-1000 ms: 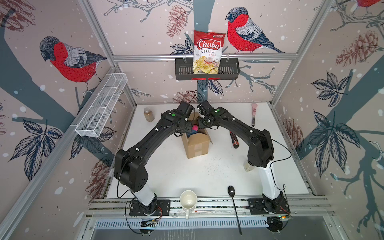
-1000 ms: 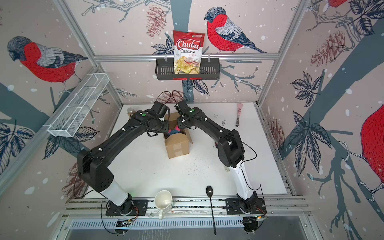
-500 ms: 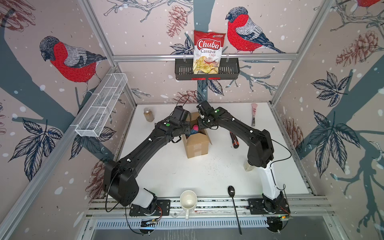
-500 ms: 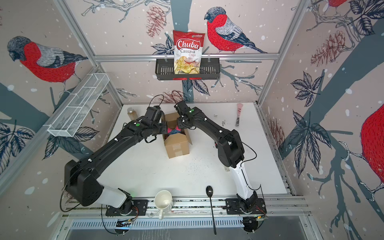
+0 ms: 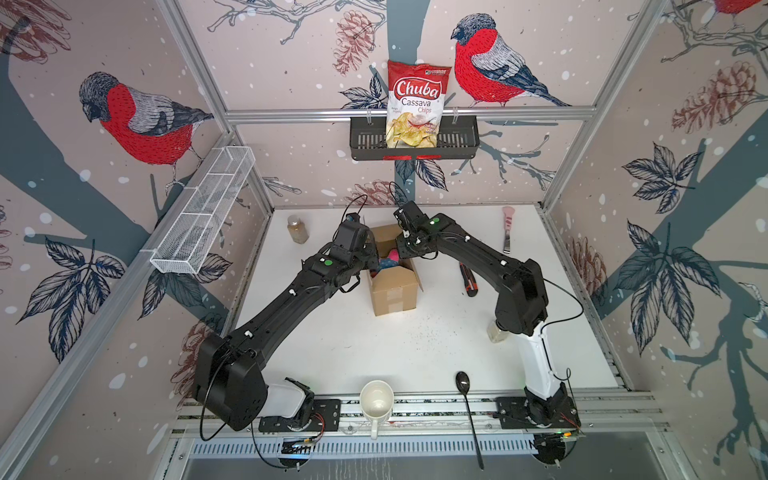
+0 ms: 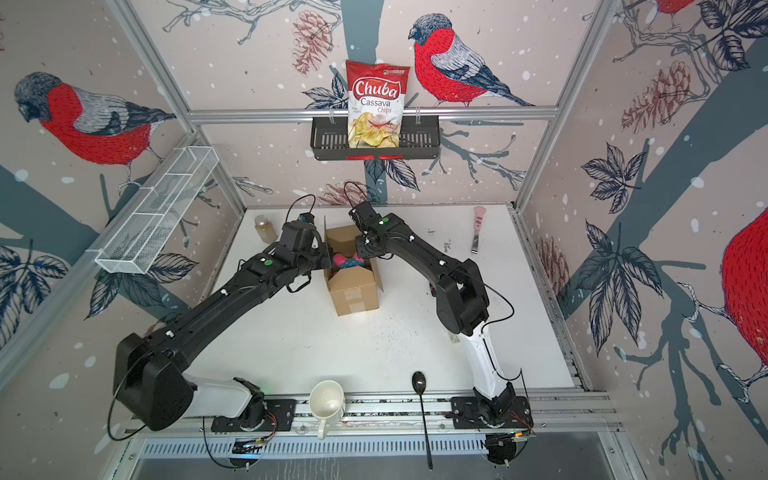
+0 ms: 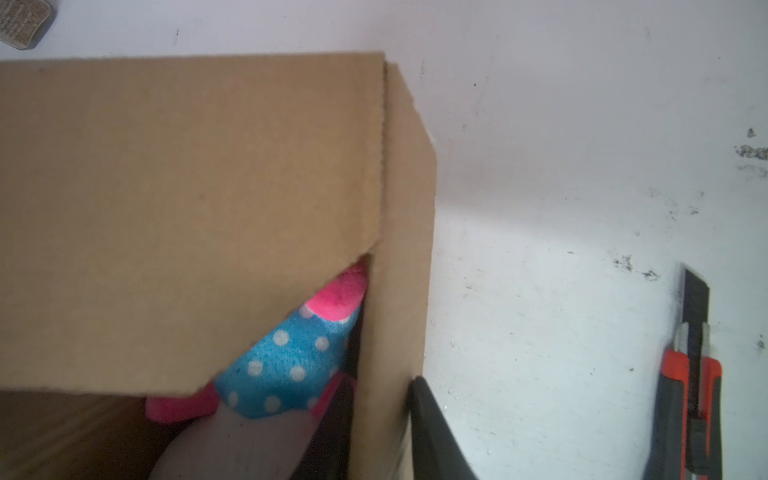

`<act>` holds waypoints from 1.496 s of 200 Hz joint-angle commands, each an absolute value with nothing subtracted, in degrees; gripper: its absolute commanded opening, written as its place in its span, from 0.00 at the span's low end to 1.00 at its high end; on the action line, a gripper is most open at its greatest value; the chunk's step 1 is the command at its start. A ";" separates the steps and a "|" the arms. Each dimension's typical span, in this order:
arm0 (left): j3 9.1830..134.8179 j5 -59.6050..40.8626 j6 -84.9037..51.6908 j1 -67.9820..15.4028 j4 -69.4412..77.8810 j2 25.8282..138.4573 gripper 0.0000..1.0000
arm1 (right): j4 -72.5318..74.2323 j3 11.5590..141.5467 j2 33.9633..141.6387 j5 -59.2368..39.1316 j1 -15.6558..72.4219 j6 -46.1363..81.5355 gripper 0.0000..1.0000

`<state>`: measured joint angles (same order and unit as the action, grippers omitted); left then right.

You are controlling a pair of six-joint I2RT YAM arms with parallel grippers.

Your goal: Unpack the express box

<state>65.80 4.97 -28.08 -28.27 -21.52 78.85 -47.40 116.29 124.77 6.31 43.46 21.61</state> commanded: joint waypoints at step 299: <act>64.95 -7.95 -30.12 -22.06 -16.84 68.34 0.48 | -31.46 96.34 107.49 12.43 46.39 -2.79 0.66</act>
